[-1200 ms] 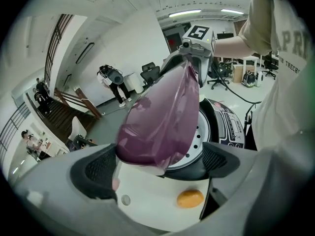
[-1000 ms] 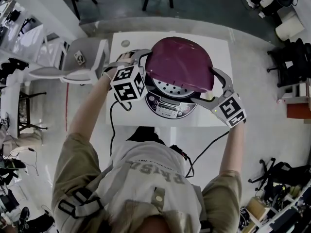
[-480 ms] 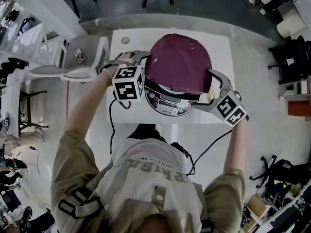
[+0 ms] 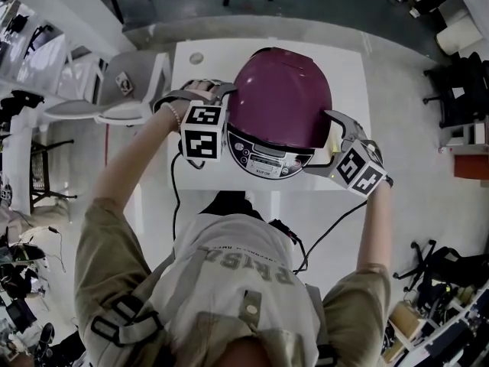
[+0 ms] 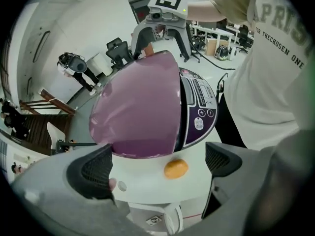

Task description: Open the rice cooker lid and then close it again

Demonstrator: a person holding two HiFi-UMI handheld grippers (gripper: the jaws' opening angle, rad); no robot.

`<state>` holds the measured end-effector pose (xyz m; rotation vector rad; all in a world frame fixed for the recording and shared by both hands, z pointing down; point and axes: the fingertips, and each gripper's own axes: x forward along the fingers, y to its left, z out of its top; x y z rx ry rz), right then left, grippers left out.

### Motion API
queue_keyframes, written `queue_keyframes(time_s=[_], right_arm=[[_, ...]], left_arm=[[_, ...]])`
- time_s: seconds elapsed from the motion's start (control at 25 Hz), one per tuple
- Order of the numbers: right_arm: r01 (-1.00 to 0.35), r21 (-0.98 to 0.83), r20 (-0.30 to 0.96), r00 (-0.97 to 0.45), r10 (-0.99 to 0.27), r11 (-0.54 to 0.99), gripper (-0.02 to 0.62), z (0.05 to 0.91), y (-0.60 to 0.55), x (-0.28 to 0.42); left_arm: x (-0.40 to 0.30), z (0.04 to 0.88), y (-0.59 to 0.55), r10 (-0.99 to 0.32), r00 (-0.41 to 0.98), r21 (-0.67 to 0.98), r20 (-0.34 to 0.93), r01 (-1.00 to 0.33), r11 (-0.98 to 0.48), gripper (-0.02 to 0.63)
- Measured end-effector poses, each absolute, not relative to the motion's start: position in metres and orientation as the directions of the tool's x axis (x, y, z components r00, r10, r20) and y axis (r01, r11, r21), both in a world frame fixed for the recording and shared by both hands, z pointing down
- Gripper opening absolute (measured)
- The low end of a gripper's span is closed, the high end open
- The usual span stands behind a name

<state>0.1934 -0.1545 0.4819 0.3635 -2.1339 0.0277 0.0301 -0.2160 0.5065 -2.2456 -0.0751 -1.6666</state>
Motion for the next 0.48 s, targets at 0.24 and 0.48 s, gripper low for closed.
queue_keyframes(time_s=[0.24,0.48], right_arm=[[-0.233,0.087,0.846,-0.496,-0.195,0.969,0.580,0.494,-0.147,0.192],[-0.214,0.059,0.863,-0.480,-0.158,0.975,0.580,0.500,-0.142,0.192]], left_arm=[[0.025,0.520,-0.210,-0.155,0.249,-0.228,0.956,0.298,-0.927,0.600],[0.023,0.527,-0.207,-0.162,0.229,-0.232,0.960,0.321,-0.918,0.600]])
